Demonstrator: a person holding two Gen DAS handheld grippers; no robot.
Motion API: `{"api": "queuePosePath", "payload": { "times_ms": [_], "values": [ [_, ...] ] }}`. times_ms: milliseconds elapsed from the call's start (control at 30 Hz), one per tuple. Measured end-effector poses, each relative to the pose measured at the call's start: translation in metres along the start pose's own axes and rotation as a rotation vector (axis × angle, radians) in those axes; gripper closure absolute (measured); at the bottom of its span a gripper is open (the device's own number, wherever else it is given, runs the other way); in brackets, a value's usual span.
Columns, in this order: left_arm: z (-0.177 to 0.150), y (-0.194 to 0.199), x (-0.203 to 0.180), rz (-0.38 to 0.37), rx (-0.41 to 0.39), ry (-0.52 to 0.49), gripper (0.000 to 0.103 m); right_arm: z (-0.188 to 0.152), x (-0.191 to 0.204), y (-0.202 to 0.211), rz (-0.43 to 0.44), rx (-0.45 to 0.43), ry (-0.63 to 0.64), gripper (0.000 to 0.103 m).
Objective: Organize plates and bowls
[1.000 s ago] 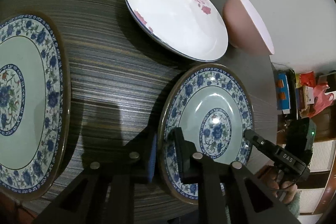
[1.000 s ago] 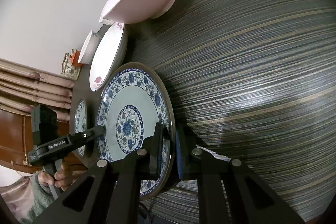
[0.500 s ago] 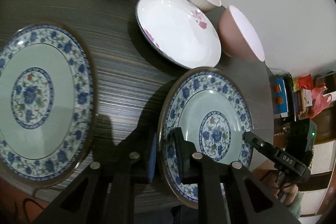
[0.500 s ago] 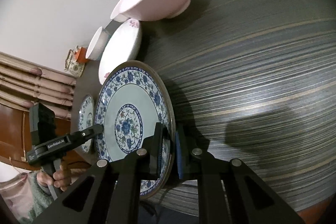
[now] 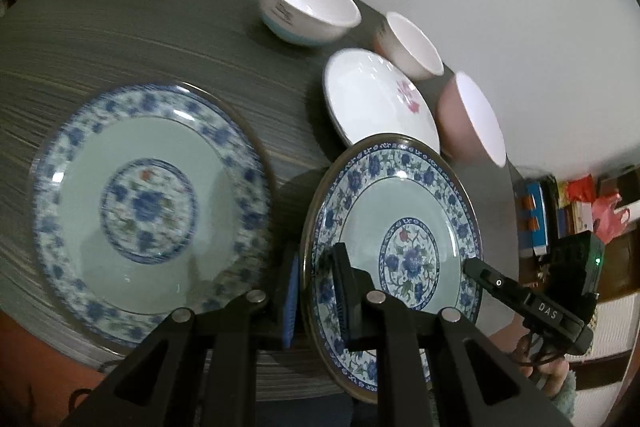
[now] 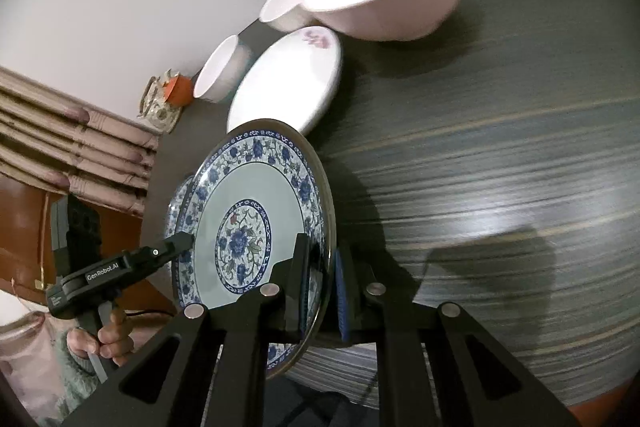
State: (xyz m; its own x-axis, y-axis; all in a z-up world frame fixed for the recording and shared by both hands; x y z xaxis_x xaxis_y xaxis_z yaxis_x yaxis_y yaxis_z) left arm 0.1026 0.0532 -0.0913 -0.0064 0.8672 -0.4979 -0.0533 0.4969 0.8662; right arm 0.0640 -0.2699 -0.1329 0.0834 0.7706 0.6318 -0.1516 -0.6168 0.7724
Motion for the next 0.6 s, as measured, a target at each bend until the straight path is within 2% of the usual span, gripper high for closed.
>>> {"api": "queuePosePath", "payload": {
  "times_ms": [433,600],
  "values": [
    [0.0,0.058,0.078,0.022,-0.123,0.131,0.088,0.029,0.08,-0.043,0.007,0.053,0.119,0.09],
    [0.001,0.07,0.106,0.042,-0.155,0.183,0.088,0.037,0.11,-0.067,0.009,0.085,0.162,0.09]
  ]
}}
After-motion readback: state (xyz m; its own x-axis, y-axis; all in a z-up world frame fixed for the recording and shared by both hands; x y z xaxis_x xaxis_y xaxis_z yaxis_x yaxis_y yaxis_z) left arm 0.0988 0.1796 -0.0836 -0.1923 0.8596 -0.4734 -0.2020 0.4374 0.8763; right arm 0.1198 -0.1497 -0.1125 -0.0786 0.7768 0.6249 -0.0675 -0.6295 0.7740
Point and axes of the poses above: each gripper's, at about its wrist camera, not at the fingertips, and y roughly against the way its jaws point, x to its left, z to its top, the point moved 2 cm from there along -y, roughly the way its jaws point, and after that the axes turned 14 degrees about x, right-handed, at the moved point
